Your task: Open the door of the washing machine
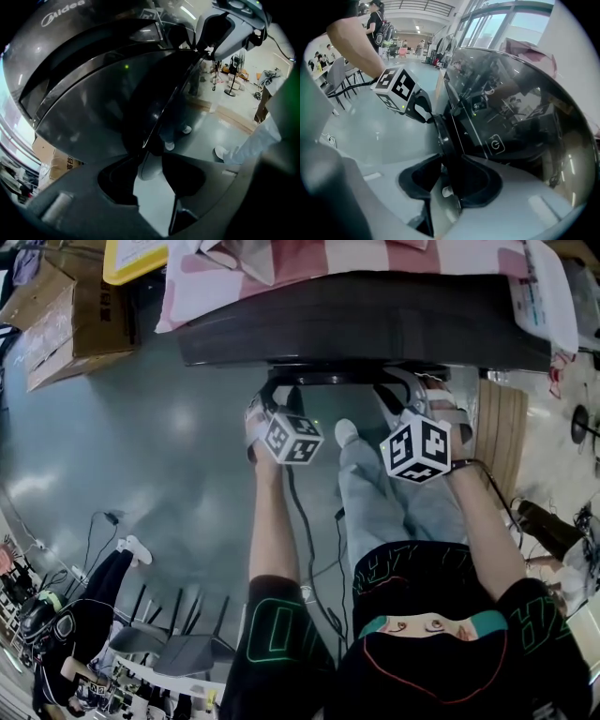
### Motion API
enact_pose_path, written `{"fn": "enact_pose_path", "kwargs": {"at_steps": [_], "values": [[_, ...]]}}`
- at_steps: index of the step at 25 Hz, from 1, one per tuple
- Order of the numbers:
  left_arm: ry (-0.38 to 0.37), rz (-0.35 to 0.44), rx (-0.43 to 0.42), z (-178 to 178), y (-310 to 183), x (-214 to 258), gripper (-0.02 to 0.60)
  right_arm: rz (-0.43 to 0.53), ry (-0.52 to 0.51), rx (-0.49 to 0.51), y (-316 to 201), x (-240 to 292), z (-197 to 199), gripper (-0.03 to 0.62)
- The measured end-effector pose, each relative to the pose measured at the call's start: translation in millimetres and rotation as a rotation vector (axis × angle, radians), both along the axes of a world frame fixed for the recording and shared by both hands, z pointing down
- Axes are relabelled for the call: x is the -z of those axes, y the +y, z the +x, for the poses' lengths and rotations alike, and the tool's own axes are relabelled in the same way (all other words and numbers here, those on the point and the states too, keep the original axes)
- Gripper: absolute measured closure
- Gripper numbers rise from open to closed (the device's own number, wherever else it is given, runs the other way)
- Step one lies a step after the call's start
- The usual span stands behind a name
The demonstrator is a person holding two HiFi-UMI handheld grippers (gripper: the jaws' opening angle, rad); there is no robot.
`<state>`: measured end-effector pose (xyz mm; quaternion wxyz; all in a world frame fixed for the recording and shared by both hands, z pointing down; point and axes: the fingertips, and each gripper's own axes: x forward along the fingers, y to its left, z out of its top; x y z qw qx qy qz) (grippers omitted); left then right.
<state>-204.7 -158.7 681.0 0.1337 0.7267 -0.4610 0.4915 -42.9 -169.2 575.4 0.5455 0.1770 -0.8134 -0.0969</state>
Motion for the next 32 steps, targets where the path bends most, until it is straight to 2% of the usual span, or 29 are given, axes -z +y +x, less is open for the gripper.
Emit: {"fn": "enact_pose_path", "kwargs": {"at_steps": [4, 7, 11, 21, 28, 32], "values": [[-0.001, -0.002, 0.023, 1, 0, 1, 0.414, -0.006, 0.005, 0.015, 0, -1, 1, 0.471], [-0.001, -0.030, 0.025, 1, 12, -2, 0.416, -0.068, 0.001, 0.030, 6, -3, 0, 0.459], [0.001, -0.043, 0.038, 8, 47, -7, 0.423, -0.135, 0.010, 0.085, 26, -10, 2, 0.441], [0.030, -0.089, 0.140, 40, 131, -14, 0.439, -0.167, 0.054, 0.191, 78, -16, 24, 0.434], [0.038, -0.105, 0.234, 85, 200, -23, 0.454, -0.156, 0.084, 0.330, 121, -25, 55, 0.430], [0.033, -0.109, 0.304, 105, 237, -21, 0.461, -0.134, 0.103, 0.441, 144, -24, 64, 0.428]]}}
